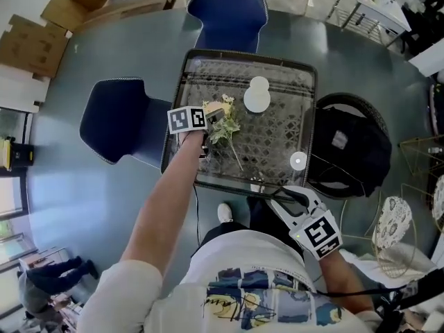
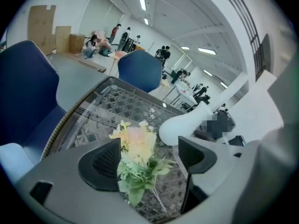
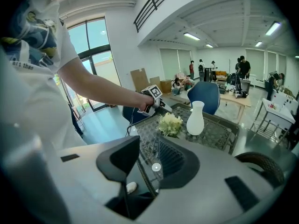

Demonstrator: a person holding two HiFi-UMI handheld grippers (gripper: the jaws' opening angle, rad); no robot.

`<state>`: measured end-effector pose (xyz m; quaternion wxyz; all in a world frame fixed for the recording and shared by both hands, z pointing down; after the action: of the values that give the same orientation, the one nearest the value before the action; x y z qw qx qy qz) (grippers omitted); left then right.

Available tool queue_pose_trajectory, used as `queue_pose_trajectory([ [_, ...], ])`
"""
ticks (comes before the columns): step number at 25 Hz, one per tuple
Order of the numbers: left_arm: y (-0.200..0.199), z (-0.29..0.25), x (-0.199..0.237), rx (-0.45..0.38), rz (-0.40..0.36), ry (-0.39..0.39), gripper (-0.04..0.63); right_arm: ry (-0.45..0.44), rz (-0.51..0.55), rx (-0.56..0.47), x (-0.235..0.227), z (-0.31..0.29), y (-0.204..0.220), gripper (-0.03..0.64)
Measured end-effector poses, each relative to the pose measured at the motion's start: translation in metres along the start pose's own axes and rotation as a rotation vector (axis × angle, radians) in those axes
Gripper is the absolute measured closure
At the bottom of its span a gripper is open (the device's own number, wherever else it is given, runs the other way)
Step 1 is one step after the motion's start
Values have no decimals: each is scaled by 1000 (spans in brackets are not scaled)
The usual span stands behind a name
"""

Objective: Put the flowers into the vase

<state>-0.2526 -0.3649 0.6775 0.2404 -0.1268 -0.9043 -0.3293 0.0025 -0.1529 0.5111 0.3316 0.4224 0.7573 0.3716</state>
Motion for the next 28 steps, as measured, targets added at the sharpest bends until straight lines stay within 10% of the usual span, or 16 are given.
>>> queue_pose_trajectory([
  [10, 17, -77, 53, 217, 18, -234, 227, 66, -81, 8, -74, 18, 15, 506],
  [12, 17, -76, 52, 213, -5, -241, 350, 70, -91, 16, -80, 22, 18, 506],
  [28, -69, 33, -26, -128, -379, -186, 460, -24, -23, -34, -83, -4, 3, 506],
])
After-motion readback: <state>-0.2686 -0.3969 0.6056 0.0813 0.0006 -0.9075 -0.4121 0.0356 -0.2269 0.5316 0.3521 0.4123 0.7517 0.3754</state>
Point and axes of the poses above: the fingertips, and each gripper's own axes: z backward along the fingers, x to its left, y out of its underside, the point moved 2 cm from there along z, backward along the fingers, and after that the axes turned 7 degrees about -x, right-handed, at the moved point
